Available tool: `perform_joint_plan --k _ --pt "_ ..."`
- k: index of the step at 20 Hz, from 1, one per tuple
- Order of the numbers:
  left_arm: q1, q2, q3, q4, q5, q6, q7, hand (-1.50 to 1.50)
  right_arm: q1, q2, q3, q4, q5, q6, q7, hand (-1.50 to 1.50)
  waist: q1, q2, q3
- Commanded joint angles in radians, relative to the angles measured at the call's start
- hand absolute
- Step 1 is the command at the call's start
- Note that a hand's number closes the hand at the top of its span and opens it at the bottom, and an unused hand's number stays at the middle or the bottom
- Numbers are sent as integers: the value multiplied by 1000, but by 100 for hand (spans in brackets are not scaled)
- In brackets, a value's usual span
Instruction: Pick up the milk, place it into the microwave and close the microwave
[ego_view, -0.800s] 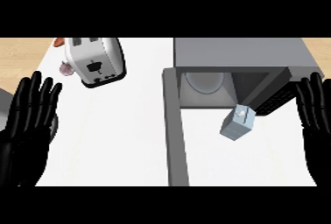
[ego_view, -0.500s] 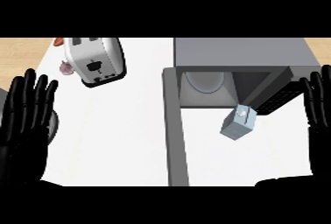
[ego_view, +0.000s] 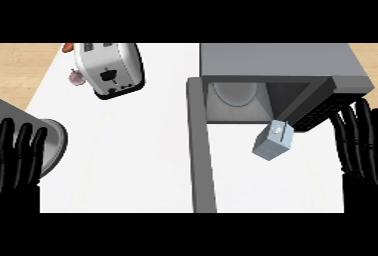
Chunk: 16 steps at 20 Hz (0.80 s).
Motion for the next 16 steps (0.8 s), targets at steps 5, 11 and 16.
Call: perform_joint_plan --k 5,11,16 --pt "327 27 -13 -77 116 -116 -200 -150 85 6 108 -55 138 -53 33 -150 6 -1 0" --pt "474 48 15 -205 153 -167 -219 -150 145 -1 128 13 184 -93 -68 -150 6 -1 1" --pt "505 31 52 -110 190 -221 -327 -150 12 11 89 172 188 -130 -70 -150 10 2 0"
